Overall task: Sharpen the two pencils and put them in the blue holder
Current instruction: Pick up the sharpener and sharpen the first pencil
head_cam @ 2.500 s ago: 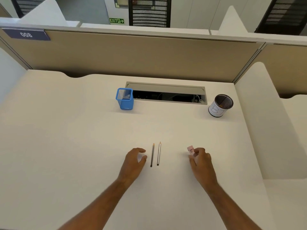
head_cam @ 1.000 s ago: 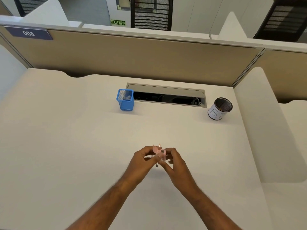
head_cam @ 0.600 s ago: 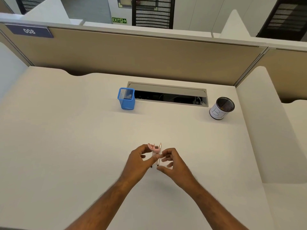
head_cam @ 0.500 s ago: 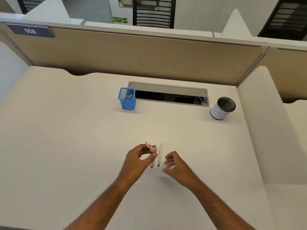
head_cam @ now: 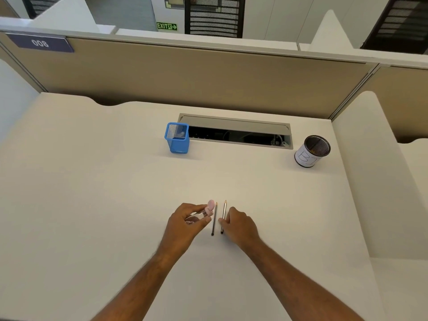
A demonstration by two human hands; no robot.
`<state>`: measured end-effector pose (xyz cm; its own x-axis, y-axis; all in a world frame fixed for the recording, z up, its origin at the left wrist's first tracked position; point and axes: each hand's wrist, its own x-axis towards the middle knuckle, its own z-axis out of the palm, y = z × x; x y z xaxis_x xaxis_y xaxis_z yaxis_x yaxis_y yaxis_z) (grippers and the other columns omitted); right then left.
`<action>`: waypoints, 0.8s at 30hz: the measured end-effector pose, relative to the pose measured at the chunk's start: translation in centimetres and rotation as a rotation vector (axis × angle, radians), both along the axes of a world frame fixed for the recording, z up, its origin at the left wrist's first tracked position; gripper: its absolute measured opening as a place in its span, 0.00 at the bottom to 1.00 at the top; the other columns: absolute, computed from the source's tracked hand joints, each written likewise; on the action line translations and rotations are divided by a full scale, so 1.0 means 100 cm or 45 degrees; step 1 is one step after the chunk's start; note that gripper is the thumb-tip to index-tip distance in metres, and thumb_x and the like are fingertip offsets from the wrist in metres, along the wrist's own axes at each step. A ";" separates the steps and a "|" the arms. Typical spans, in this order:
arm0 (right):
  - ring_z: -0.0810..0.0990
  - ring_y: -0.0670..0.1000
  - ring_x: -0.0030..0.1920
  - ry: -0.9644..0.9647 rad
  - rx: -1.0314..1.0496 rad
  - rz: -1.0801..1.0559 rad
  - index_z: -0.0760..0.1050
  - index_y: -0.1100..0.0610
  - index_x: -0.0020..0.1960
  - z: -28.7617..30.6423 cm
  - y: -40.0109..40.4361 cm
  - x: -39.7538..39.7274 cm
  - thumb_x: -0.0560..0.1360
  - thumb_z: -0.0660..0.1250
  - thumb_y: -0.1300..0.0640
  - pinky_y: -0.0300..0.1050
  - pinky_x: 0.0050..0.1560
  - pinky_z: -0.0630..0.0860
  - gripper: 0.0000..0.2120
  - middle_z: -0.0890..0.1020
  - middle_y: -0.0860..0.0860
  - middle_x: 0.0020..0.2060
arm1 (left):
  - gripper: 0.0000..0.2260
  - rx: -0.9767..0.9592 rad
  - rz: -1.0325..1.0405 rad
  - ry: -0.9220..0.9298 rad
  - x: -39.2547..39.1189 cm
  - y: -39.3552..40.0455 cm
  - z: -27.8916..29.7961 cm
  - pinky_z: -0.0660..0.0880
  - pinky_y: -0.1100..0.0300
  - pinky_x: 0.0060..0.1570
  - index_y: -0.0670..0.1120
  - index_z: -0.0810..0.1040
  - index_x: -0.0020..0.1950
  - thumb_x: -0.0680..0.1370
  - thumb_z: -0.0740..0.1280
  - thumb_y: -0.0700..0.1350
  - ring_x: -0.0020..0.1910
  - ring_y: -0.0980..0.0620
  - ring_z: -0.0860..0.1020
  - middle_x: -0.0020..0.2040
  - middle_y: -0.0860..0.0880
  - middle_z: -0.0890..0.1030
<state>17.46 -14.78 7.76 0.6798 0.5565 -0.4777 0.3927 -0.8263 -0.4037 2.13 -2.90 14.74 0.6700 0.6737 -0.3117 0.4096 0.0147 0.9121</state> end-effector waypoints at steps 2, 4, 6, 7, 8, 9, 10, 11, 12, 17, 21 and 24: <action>0.84 0.61 0.52 -0.022 -0.032 0.044 0.71 0.55 0.49 -0.001 0.001 0.001 0.81 0.63 0.42 0.48 0.45 0.71 0.15 0.85 0.54 0.50 | 0.11 0.024 0.002 0.013 0.000 0.003 -0.002 0.80 0.66 0.58 0.61 0.88 0.59 0.79 0.79 0.47 0.57 0.58 0.85 0.58 0.57 0.86; 0.84 0.61 0.52 -0.039 -0.045 0.071 0.70 0.54 0.47 0.000 0.000 0.002 0.82 0.62 0.44 0.48 0.44 0.70 0.14 0.85 0.55 0.50 | 0.13 0.037 0.002 0.040 0.000 0.006 -0.005 0.81 0.65 0.59 0.57 0.88 0.63 0.80 0.78 0.46 0.58 0.55 0.85 0.59 0.56 0.85; 0.83 0.61 0.49 -0.045 -0.049 0.070 0.70 0.55 0.46 0.001 -0.003 0.003 0.82 0.62 0.46 0.48 0.43 0.70 0.13 0.84 0.55 0.48 | 0.14 0.048 -0.006 0.067 0.001 0.008 -0.007 0.79 0.70 0.55 0.54 0.86 0.66 0.80 0.77 0.45 0.58 0.55 0.84 0.61 0.56 0.84; 0.82 0.60 0.47 -0.042 -0.051 0.064 0.70 0.56 0.45 0.001 -0.004 0.004 0.81 0.62 0.47 0.48 0.42 0.70 0.13 0.84 0.54 0.46 | 0.15 0.055 -0.009 0.077 0.001 0.008 -0.007 0.78 0.73 0.52 0.54 0.86 0.67 0.81 0.76 0.44 0.59 0.54 0.84 0.61 0.55 0.84; 0.81 0.60 0.45 -0.030 -0.051 0.054 0.71 0.56 0.45 0.003 -0.006 0.005 0.80 0.62 0.47 0.48 0.41 0.70 0.13 0.83 0.53 0.44 | 0.15 0.065 -0.009 0.081 0.001 0.009 -0.008 0.78 0.75 0.50 0.53 0.85 0.68 0.81 0.76 0.44 0.59 0.53 0.84 0.61 0.55 0.83; 0.81 0.59 0.43 -0.017 -0.039 0.044 0.72 0.57 0.44 0.004 -0.008 0.006 0.79 0.62 0.47 0.49 0.41 0.72 0.13 0.83 0.52 0.43 | 0.16 0.076 -0.006 0.077 0.001 0.010 -0.009 0.78 0.76 0.50 0.53 0.85 0.68 0.81 0.76 0.44 0.59 0.53 0.84 0.61 0.55 0.84; 0.81 0.59 0.43 -0.002 -0.019 0.027 0.72 0.57 0.44 0.006 -0.010 0.007 0.78 0.63 0.47 0.50 0.41 0.74 0.13 0.84 0.52 0.42 | 0.16 0.078 0.004 0.066 0.001 0.011 -0.010 0.79 0.75 0.50 0.53 0.85 0.68 0.81 0.77 0.44 0.59 0.53 0.84 0.61 0.56 0.84; 0.82 0.59 0.43 0.015 0.013 0.004 0.73 0.57 0.44 0.007 -0.013 0.008 0.77 0.63 0.47 0.50 0.41 0.75 0.13 0.85 0.51 0.41 | 0.15 0.064 0.021 0.051 0.001 0.011 -0.010 0.80 0.73 0.51 0.54 0.85 0.66 0.80 0.77 0.44 0.58 0.56 0.85 0.60 0.58 0.85; 0.83 0.58 0.42 0.036 0.051 -0.023 0.72 0.56 0.43 0.009 -0.016 0.009 0.76 0.64 0.47 0.49 0.40 0.75 0.12 0.85 0.51 0.39 | 0.14 0.041 0.040 0.041 0.001 0.012 -0.010 0.80 0.70 0.52 0.56 0.85 0.64 0.79 0.78 0.45 0.57 0.59 0.85 0.59 0.59 0.87; 0.77 0.48 0.32 0.209 0.357 -0.169 0.74 0.51 0.42 0.023 -0.035 0.017 0.75 0.70 0.50 0.46 0.35 0.74 0.07 0.82 0.47 0.33 | 0.11 0.006 0.061 0.034 0.001 0.014 -0.008 0.80 0.66 0.51 0.57 0.84 0.58 0.78 0.79 0.47 0.53 0.61 0.85 0.54 0.65 0.87; 0.73 0.43 0.34 0.277 0.587 -0.195 0.79 0.49 0.45 0.046 -0.049 0.022 0.78 0.70 0.55 0.40 0.38 0.72 0.03 0.82 0.48 0.38 | 0.11 -0.009 0.071 0.025 0.002 0.015 -0.008 0.81 0.61 0.54 0.58 0.85 0.58 0.79 0.79 0.46 0.53 0.55 0.86 0.55 0.57 0.89; 0.77 0.44 0.39 0.305 0.739 -0.226 0.80 0.49 0.46 0.063 -0.055 0.023 0.81 0.70 0.56 0.36 0.41 0.72 0.05 0.84 0.48 0.41 | 0.10 -0.005 0.058 0.019 0.002 0.014 -0.004 0.79 0.64 0.54 0.57 0.84 0.58 0.79 0.78 0.46 0.54 0.61 0.85 0.54 0.63 0.88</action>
